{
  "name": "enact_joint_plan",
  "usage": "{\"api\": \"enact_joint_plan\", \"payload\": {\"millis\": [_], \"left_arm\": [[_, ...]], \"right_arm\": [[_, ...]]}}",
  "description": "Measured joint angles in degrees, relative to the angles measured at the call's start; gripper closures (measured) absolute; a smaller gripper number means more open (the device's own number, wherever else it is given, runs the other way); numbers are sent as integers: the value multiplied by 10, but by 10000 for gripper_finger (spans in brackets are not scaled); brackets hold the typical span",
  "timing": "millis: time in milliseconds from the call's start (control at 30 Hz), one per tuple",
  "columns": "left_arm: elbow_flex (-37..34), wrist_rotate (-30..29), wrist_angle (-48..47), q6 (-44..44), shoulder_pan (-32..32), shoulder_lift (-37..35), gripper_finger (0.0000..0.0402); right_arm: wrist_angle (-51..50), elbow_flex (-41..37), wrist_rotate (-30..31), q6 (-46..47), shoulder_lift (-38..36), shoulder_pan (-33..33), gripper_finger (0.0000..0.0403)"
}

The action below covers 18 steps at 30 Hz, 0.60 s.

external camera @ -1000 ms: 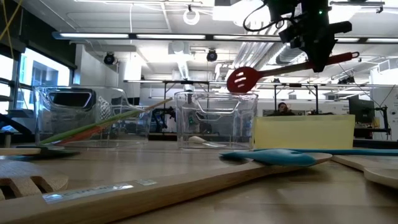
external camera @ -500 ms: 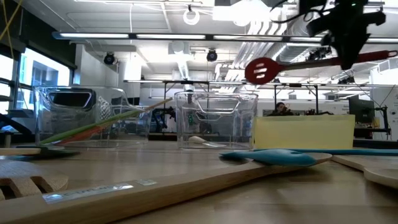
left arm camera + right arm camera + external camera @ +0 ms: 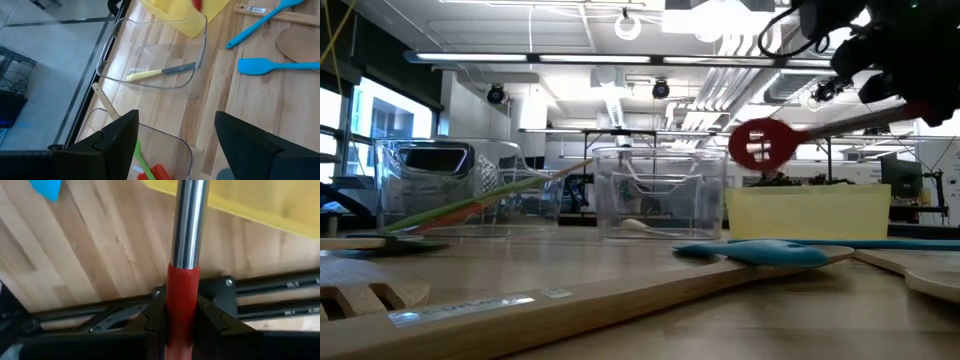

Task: Pick & Place Kitchen Items
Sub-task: Put the red slotted spoon into the yellow bin

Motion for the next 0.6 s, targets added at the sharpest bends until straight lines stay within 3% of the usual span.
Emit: {"api": "enact_joint_plan", "payload": {"millis": [267, 600], "left_arm": [[0, 1, 0, -9, 0, 0, 146], [0, 14, 0, -17, 0, 0, 146]], "right_arm": [[0, 0, -23, 1, 103, 57, 351], [-2, 31, -59, 68, 68, 97, 351]]}}
